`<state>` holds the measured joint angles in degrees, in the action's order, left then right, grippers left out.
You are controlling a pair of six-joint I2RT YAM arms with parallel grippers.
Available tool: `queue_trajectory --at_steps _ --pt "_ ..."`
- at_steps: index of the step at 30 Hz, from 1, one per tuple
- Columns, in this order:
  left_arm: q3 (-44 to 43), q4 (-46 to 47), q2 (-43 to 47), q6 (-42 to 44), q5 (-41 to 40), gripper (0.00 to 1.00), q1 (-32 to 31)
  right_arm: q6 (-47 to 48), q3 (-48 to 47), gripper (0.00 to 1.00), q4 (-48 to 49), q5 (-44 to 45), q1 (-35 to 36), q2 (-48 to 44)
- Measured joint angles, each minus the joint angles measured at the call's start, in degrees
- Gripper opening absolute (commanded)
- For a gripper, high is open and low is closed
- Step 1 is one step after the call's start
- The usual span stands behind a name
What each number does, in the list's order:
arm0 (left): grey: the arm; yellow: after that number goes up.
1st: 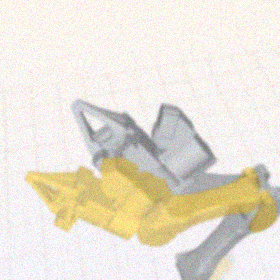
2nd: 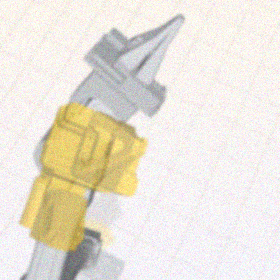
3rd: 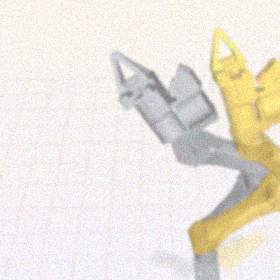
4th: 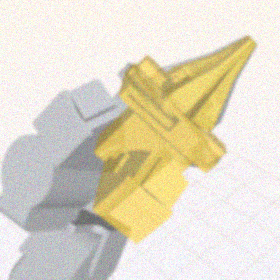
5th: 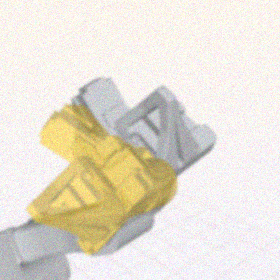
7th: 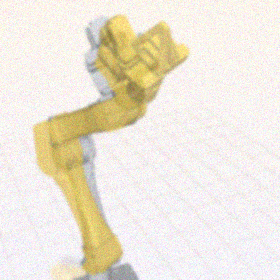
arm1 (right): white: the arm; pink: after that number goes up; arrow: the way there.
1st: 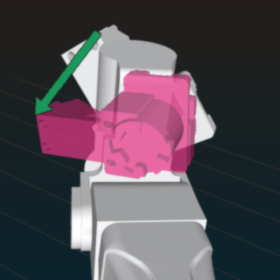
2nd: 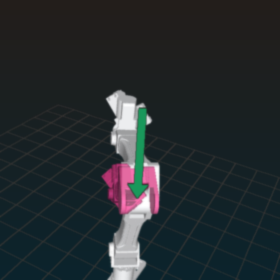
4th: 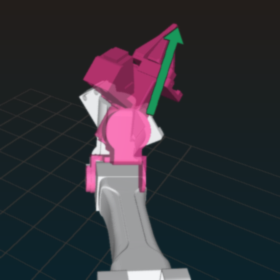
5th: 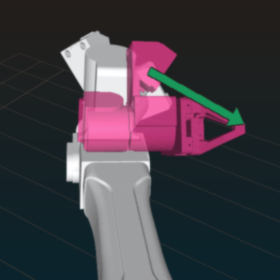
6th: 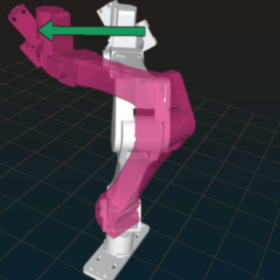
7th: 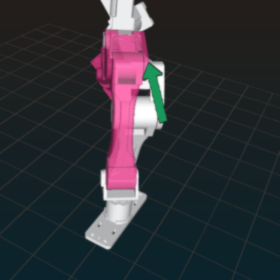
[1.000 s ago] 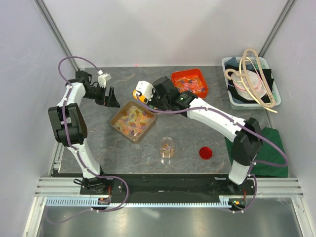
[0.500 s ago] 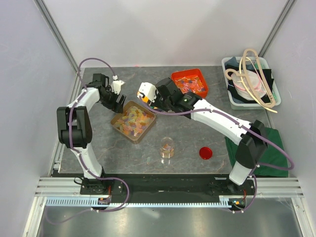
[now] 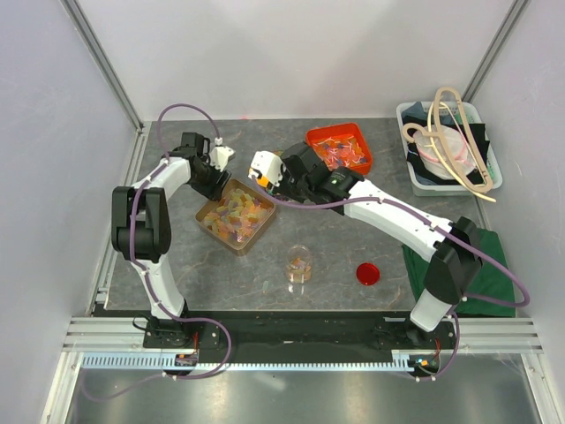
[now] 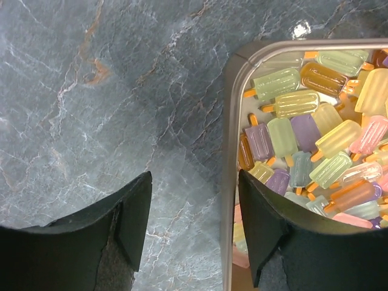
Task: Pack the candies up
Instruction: Pick up the storage box at the center of the board.
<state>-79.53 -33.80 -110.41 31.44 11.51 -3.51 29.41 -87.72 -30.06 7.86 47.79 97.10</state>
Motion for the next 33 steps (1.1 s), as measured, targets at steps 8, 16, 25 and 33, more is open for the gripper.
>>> queue_trajectory --at_steps 8,16,25,33 --pt "1.18 1.05 -0.07 0.79 -1.95 0.55 -0.26 0.0 0.22 0.0 -0.13 -0.15 0.0 -0.59" --pt "3.15 1.27 -0.48 1.46 -3.21 0.5 -0.31 0.0 0.31 0.0 -0.22 -0.33 0.0 -0.74" --pt "4.02 1.49 -0.61 1.6 -2.54 0.03 -1.18 1.42 0.28 0.0 -1.97 -0.74 0.07 -0.74" --pt "3.91 2.25 -0.63 1.6 -2.86 0.02 -1.99 9.64 -4.39 0.0 -10.03 3.65 3.87 2.19"
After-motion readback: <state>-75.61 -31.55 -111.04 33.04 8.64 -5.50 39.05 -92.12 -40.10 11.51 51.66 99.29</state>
